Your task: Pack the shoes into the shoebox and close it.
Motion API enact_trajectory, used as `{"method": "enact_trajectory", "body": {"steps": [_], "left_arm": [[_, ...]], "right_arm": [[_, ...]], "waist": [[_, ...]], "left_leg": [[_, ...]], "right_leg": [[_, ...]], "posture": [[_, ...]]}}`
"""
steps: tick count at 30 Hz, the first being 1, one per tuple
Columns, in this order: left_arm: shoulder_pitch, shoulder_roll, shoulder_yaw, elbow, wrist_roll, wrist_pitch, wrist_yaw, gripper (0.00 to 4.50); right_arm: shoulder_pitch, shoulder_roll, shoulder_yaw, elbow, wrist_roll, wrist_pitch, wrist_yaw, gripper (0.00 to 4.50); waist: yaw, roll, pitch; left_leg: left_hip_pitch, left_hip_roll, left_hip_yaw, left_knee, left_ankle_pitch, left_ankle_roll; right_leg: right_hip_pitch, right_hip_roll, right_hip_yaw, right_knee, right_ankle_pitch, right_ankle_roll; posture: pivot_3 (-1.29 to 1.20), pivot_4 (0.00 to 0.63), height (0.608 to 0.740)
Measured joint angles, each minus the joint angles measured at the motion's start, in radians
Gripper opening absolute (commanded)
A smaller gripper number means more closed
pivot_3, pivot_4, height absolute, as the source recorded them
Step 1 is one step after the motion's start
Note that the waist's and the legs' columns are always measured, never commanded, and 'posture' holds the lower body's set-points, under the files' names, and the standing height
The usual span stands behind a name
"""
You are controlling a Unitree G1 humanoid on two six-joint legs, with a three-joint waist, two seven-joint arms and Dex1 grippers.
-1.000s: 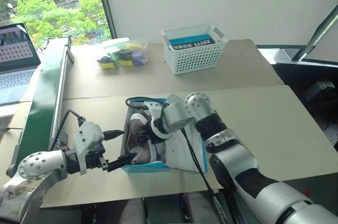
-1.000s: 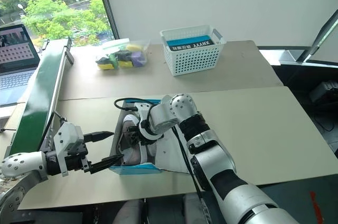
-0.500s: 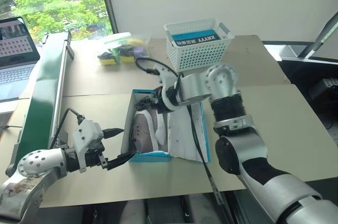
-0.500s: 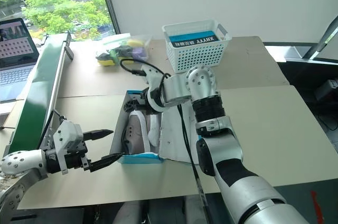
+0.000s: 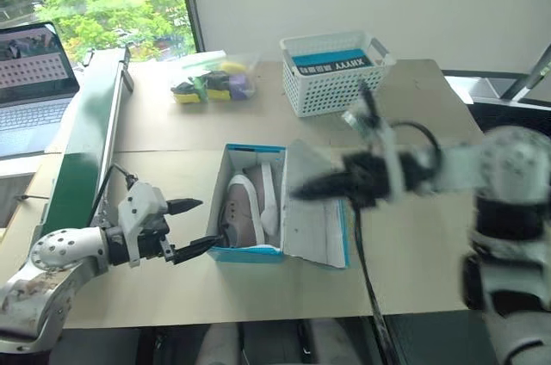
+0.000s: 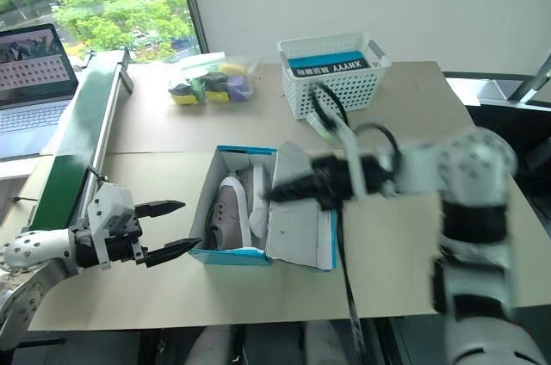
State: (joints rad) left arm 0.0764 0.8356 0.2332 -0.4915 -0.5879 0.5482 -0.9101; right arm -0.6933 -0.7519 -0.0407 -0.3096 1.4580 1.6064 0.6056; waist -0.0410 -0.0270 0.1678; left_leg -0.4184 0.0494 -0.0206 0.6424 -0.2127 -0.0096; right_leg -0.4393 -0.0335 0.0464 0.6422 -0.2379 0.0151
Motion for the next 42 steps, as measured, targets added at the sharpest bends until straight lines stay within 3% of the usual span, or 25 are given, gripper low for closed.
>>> {"method": "enact_trajectory", "body": {"steps": [3,7,14,24,27,31,38,42], "left_arm": [[-0.029,0.001,-0.012,0.0,-0.001,0.0,-0.006,4.5],[-0.045,0.004,-0.027,0.018,0.001,0.0,-0.027,4.5],[-0.097,0.01,-0.056,0.062,0.011,0.0,-0.06,4.5],[-0.164,0.026,-0.085,0.134,0.035,-0.004,-0.113,4.5],[-0.178,0.026,-0.097,0.142,0.037,-0.006,-0.126,4.5],[-0.18,0.026,-0.099,0.155,0.039,-0.008,-0.14,4.5],[-0.19,0.027,-0.101,0.156,0.047,-0.01,-0.151,4.5],[-0.19,0.027,-0.101,0.155,0.047,-0.009,-0.152,4.5]], "right_arm": [[0.173,-0.161,0.124,-0.197,-0.142,-0.097,0.218,0.03],[0.306,-0.256,0.247,-0.317,-0.357,-0.281,0.319,0.03],[0.363,-0.138,0.387,-0.253,-0.646,-0.395,0.15,0.03],[0.427,0.043,0.376,-0.187,-0.754,-0.343,-0.065,0.03],[0.441,0.096,0.353,-0.156,-0.786,-0.328,-0.131,0.03],[0.492,0.218,0.227,-0.1,-0.826,-0.324,-0.243,0.03],[0.599,0.576,-0.041,-0.055,-0.855,-0.383,-0.486,0.03],[0.602,0.745,-0.21,0.005,-0.861,-0.508,-0.618,0.03]], "waist": [[-0.005,0.0,0.0],[-0.002,0.0,0.0],[0.004,-0.003,0.0],[0.009,-0.003,0.0],[0.01,-0.003,0.0],[0.011,-0.004,-0.001],[0.0,-0.005,-0.002],[0.002,-0.005,-0.002]], "left_leg": [[0.004,0.0,0.002,0.0,0.0,0.0],[0.006,0.0,0.003,0.001,0.0,0.0],[0.005,0.0,0.003,0.002,0.0,0.0],[0.004,0.0,0.004,0.002,0.0,0.0],[0.004,0.0,0.004,0.002,0.0,0.0],[0.005,0.0,0.004,0.002,0.0,0.0],[0.021,0.0,0.006,0.002,0.0,-0.001],[0.023,0.0,0.009,0.002,0.0,-0.001]], "right_leg": [[0.002,0.001,0.002,0.001,-0.001,0.002],[0.003,0.001,0.003,0.001,-0.002,0.002],[0.002,0.001,0.004,0.001,-0.002,0.002],[0.002,0.001,0.005,0.002,-0.001,0.001],[0.002,0.001,0.005,0.002,-0.001,0.001],[0.002,0.001,0.005,0.003,-0.001,0.001],[0.017,0.002,0.009,0.003,-0.002,0.003],[0.017,0.002,0.013,0.003,-0.001,0.004]], "posture": [[0.0,0.15,0.739],[0.0,0.15,0.739],[0.0,0.15,0.739],[0.0,0.15,0.739],[0.0,0.15,0.739],[0.0,0.15,0.739],[0.0,0.15,0.739],[0.0,0.15,0.739]]}}
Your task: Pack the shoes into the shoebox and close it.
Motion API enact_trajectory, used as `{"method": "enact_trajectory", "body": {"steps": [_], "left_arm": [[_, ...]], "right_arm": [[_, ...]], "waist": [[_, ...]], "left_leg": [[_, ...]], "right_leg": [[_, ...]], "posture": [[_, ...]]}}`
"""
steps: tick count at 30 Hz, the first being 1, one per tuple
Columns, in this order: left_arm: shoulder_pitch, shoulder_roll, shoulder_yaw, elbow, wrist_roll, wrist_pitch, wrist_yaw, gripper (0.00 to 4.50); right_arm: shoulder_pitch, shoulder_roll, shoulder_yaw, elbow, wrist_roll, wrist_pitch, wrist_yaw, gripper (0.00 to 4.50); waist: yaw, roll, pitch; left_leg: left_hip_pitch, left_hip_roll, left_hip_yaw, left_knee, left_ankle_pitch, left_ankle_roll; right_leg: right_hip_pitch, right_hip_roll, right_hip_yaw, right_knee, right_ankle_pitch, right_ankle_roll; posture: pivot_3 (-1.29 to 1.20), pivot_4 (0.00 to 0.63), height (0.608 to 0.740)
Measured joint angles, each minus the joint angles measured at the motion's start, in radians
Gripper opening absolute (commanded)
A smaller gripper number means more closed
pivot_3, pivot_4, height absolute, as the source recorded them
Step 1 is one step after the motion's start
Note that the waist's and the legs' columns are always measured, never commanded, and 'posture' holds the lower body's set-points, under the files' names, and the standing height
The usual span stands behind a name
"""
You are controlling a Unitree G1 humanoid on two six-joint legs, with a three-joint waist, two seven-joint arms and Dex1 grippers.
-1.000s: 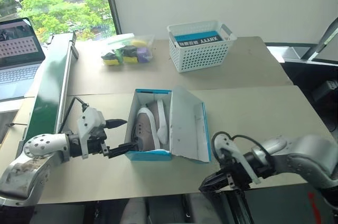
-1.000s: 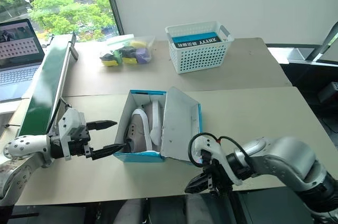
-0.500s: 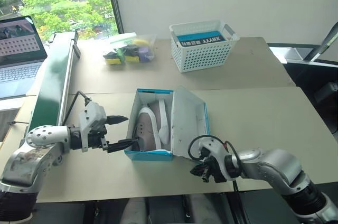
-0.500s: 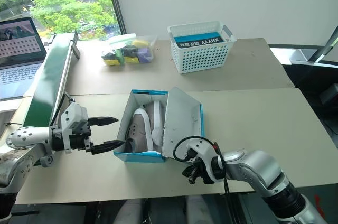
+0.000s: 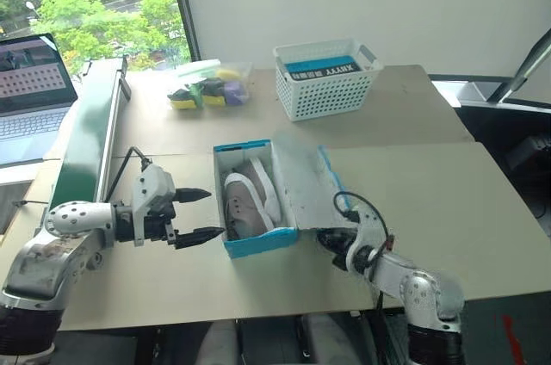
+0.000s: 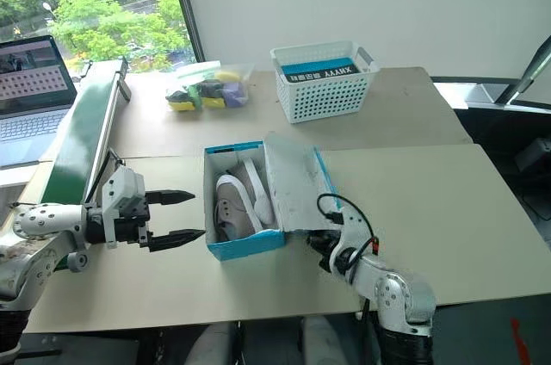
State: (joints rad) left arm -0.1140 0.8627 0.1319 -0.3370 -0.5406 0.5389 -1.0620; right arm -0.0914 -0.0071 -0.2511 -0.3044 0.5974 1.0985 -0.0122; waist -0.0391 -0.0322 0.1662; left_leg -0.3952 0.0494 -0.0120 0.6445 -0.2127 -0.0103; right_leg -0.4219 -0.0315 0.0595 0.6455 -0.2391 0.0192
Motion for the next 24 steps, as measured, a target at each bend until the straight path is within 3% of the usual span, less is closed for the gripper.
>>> {"method": "enact_trajectory", "body": {"steps": [6,12,16,19,24], "left_arm": [[-0.03,0.0,-0.001,0.0,-0.003,0.006,0.001,4.5],[-0.043,0.0,0.001,-0.001,-0.011,0.014,0.008,4.5],[-0.043,0.001,0.007,-0.023,-0.014,0.042,0.033,4.5],[-0.045,0.001,0.033,-0.048,-0.027,0.063,0.058,4.5],[0.008,0.002,0.114,-0.096,-0.049,0.101,0.111,4.5]], "right_arm": [[-0.003,0.076,-0.117,0.128,0.06,-0.169,0.013,0.03],[0.012,0.089,-0.227,0.211,0.296,-0.27,0.166,0.03],[-0.018,0.091,-0.271,0.268,0.435,-0.358,0.269,0.03],[-0.07,0.092,-0.262,0.272,0.499,-0.389,0.344,0.03],[-0.122,0.074,-0.123,0.176,0.577,-0.347,0.47,0.03]], "waist": [[0.002,-0.006,-0.004],[-0.004,-0.013,-0.009],[-0.01,-0.004,-0.003],[-0.019,-0.001,-0.001],[-0.03,0.002,0.0]], "left_leg": [[0.0,0.0,0.001,0.0,0.0,0.0],[0.001,0.001,0.004,0.0,0.0,0.0],[0.001,0.001,0.007,-0.003,0.0,0.0],[0.002,0.002,0.007,-0.005,0.0,0.0],[0.001,0.002,0.007,-0.006,-0.001,-0.001]], "right_leg": [[0.001,0.0,0.001,-0.001,0.0,0.001],[0.001,0.0,0.003,-0.002,0.001,0.001],[-0.002,0.001,0.007,0.0,0.001,0.001],[-0.003,0.003,0.008,0.0,0.0,0.0],[-0.004,0.003,0.009,0.0,0.0,0.001]], "posture": [[0.0,0.15,0.739],[0.0,0.15,0.739],[0.0,0.15,0.739],[0.0,0.15,0.739],[0.0,0.15,0.739]]}}
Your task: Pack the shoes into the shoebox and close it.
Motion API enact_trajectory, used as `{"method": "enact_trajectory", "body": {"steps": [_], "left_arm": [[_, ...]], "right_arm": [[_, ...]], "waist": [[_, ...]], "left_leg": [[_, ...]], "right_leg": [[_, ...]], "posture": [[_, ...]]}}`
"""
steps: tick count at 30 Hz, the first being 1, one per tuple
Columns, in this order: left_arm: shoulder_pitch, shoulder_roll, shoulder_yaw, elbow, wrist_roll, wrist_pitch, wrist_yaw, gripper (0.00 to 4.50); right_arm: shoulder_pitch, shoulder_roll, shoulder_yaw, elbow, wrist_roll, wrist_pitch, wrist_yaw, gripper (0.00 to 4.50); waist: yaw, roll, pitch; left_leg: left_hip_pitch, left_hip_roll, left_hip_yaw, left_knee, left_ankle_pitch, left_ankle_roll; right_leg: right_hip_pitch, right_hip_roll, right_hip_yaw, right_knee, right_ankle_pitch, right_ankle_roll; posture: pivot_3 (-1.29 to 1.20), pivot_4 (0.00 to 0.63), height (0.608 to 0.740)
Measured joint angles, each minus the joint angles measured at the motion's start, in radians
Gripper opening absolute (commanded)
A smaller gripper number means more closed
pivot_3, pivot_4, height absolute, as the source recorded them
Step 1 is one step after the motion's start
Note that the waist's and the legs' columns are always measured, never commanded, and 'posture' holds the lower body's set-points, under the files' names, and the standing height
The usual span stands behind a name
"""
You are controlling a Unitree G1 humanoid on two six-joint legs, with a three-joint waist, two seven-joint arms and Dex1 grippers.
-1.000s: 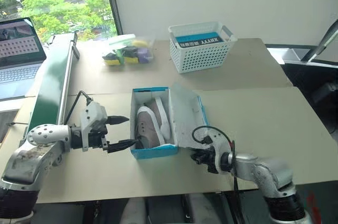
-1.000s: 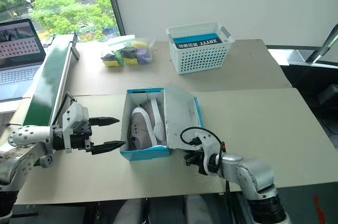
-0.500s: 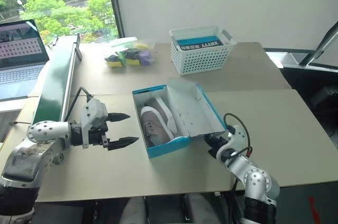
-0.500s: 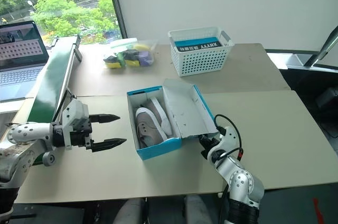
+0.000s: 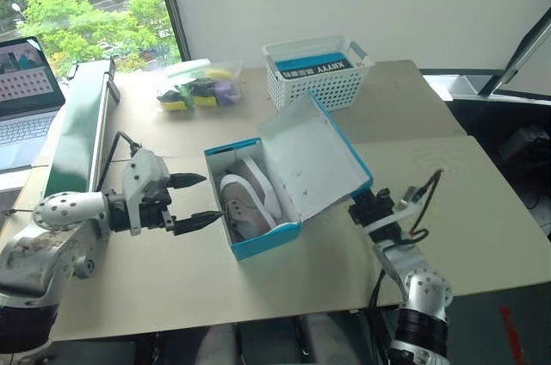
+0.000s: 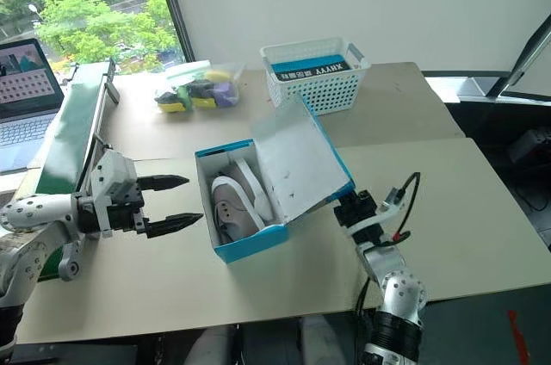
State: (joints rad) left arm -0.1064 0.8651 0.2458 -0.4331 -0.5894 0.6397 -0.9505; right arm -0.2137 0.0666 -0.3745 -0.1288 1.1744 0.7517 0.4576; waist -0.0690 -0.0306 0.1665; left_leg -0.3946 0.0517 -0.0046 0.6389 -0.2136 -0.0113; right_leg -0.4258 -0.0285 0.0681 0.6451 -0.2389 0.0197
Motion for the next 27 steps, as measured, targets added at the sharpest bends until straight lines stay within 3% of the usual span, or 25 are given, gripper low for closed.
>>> {"method": "enact_trajectory", "body": {"steps": [7,10,12,17,21,27], "left_arm": [[0.127,-0.001,0.149,-0.102,-0.055,0.069,0.07,4.5],[0.2,-0.01,0.185,-0.149,-0.075,0.084,0.089,4.5],[0.231,-0.018,0.195,-0.17,-0.081,0.085,0.1,4.5],[0.262,-0.05,0.2,-0.208,-0.087,0.085,0.136,4.5],[0.293,-0.085,0.187,-0.231,-0.087,0.083,0.162,4.5],[0.334,-0.095,0.189,-0.263,-0.087,0.082,0.191,4.5]], "right_arm": [[-0.122,-0.226,0.257,-0.184,-0.015,0.139,0.118,0.03],[-0.254,-0.377,0.4,-0.213,-0.125,0.173,0.203,0.03],[-0.33,-0.403,0.487,-0.187,-0.225,0.164,0.228,0.03],[-0.55,-0.293,0.643,0.068,-0.481,0.065,0.201,0.03],[-0.703,-0.17,0.705,0.426,-0.684,-0.088,0.153,0.03],[-0.745,-0.126,0.763,0.694,-0.832,-0.183,0.288,0.03]], "waist": [[0.002,0.0,0.0],[0.002,0.0,0.0],[0.002,0.0,0.0],[-0.001,-0.001,0.0],[0.001,-0.002,0.0],[0.007,-0.003,0.0]], "left_leg": [[0.0,0.0,0.001,0.0,-0.001,-0.001],[0.0,0.0,0.001,0.0,-0.001,-0.001],[0.001,0.0,0.001,0.0,-0.001,-0.001],[0.001,0.0,0.002,0.0,-0.001,-0.001],[0.0,0.0,0.002,0.0,-0.002,-0.003],[-0.01,-0.002,0.002,0.004,-0.003,-0.005]], "right_leg": [[0.0,0.0,0.0,-0.001,0.0,0.0],[0.0,-0.001,0.0,-0.002,0.0,0.001],[0.0,0.0,0.0,-0.001,-0.001,0.0],[-0.001,0.0,0.001,0.0,0.0,0.0],[-0.002,0.0,0.001,-0.001,0.004,-0.007],[-0.01,-0.002,0.002,0.002,0.003,-0.005]], "posture": [[0.0,0.15,0.739],[0.0,0.15,0.739],[0.0,0.15,0.739],[0.0,0.15,0.739],[0.0,0.15,0.739],[0.0,0.15,0.739]]}}
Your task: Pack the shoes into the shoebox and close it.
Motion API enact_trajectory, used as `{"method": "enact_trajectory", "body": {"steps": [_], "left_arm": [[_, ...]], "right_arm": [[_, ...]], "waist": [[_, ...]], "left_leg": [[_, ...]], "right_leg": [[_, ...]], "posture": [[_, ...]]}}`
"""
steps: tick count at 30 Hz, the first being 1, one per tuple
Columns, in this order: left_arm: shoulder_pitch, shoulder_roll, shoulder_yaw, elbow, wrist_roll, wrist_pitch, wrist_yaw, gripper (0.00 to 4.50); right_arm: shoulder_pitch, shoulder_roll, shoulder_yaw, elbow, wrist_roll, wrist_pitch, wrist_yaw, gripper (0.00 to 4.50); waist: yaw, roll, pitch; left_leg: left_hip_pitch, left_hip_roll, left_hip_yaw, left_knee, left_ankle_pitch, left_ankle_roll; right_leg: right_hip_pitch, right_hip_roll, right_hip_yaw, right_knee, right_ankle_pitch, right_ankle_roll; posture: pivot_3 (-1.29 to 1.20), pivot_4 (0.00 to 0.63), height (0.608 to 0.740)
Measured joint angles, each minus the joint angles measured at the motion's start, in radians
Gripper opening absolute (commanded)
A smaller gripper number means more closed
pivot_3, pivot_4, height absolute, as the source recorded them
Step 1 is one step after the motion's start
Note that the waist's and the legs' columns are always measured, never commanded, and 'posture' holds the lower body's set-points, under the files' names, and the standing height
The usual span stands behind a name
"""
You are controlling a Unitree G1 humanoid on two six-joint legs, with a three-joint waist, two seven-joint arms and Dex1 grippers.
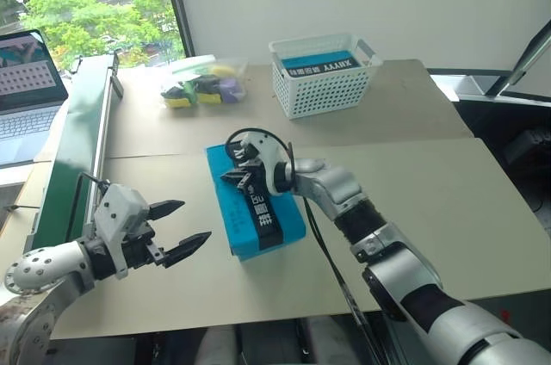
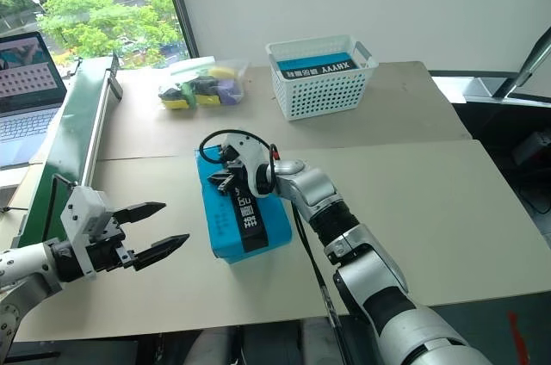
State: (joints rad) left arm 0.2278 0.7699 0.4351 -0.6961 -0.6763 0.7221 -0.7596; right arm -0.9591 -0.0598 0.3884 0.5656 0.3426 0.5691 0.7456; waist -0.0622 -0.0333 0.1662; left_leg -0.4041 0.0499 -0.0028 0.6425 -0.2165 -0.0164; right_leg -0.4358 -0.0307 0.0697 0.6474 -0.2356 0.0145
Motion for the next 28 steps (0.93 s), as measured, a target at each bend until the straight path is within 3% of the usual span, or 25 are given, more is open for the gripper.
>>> {"method": "enact_trajectory", "body": {"steps": [7,13,16,19,21,28], "left_arm": [[0.031,-0.011,0.017,-0.038,-0.019,0.0,0.03,4.5],[0.044,-0.051,0.033,-0.045,-0.02,-0.002,0.09,4.5],[0.039,-0.105,0.046,-0.054,-0.018,-0.006,0.153,4.5],[0.02,-0.19,0.053,-0.054,0.008,-0.026,0.262,4.5],[0.006,-0.24,0.055,-0.054,0.014,-0.027,0.333,4.5],[-0.051,-0.366,0.026,-0.053,0.061,-0.034,0.52,4.5]], "right_arm": [[-0.046,0.046,0.0,0.138,-0.105,-0.064,0.065,0.03],[-0.044,0.059,-0.066,0.143,-0.123,-0.094,0.059,0.03],[-0.027,0.024,-0.19,0.033,-0.027,0.031,0.055,0.03],[-0.046,-0.057,-0.452,-0.195,0.204,0.223,0.009,0.03],[-0.049,-0.103,-0.555,-0.305,0.277,0.284,-0.04,0.03],[0.115,-0.161,-0.535,-0.347,0.136,0.298,-0.279,0.03]], "waist": [[-0.011,0.0,-0.001],[-0.009,0.0,-0.001],[-0.002,0.001,0.001],[0.018,0.0,0.001],[0.021,0.0,0.001],[0.007,-0.001,0.0]], "left_leg": [[0.017,0.001,0.0,-0.002,-0.001,-0.001],[0.015,0.002,0.0,-0.002,-0.001,-0.001],[0.011,0.001,-0.001,-0.001,-0.001,-0.001],[0.001,0.001,-0.002,0.001,-0.001,-0.002],[0.001,0.0,-0.002,0.001,-0.002,-0.002],[0.001,0.0,0.0,0.001,-0.001,-0.002]], "right_leg": [[0.015,0.001,0.0,0.0,-0.002,0.001],[0.013,0.002,0.0,0.0,-0.003,0.001],[0.01,0.002,0.0,0.0,-0.001,-0.002],[0.003,0.001,-0.001,0.0,-0.001,0.0],[0.002,0.0,-0.001,-0.001,-0.001,0.0],[0.001,0.001,0.002,0.001,0.001,-0.001]], "posture": [[0.0,0.15,0.739],[0.0,0.15,0.739],[0.0,0.15,0.739],[0.0,0.15,0.739],[0.0,0.15,0.739],[0.0,0.15,0.739]]}}
